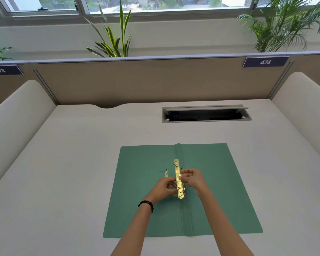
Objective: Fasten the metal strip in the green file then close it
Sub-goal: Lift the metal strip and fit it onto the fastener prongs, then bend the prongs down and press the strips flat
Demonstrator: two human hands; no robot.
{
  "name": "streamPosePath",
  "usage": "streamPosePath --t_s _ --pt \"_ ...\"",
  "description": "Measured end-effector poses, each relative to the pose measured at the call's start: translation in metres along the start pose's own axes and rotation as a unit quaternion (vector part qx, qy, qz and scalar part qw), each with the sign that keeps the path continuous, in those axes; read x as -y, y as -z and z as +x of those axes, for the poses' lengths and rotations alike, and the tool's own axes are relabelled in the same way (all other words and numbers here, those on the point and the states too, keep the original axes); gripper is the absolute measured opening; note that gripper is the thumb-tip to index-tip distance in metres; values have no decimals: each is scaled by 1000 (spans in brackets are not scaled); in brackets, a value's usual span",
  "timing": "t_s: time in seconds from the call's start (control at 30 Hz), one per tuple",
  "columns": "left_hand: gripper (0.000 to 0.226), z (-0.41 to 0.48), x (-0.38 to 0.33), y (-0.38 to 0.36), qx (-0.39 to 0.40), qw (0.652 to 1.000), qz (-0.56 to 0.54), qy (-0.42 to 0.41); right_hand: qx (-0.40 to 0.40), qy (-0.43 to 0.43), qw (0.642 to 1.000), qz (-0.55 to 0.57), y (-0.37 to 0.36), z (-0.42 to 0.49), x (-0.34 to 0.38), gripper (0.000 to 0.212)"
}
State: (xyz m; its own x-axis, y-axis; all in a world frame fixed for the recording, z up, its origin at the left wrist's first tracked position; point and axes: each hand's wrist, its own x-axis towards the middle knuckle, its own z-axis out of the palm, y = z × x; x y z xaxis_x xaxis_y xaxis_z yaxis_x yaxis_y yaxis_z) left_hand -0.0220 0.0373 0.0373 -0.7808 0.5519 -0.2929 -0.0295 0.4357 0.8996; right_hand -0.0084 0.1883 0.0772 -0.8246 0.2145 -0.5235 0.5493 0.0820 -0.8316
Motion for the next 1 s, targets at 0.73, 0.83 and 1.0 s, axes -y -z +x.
streamPosePath --t_s 0.73,0.83,1.0 --pt "17 39 -21 -14 -119 977 167 63 -107 139 965 -193 2 21 -11 25" --pt "19 40 -23 -16 -128 974 170 80 -55 186 955 -224 1 26 -2 34" --pt "24 34 -21 -27 -150 971 153 103 -16 200 941 -272 -4 36 3 13"
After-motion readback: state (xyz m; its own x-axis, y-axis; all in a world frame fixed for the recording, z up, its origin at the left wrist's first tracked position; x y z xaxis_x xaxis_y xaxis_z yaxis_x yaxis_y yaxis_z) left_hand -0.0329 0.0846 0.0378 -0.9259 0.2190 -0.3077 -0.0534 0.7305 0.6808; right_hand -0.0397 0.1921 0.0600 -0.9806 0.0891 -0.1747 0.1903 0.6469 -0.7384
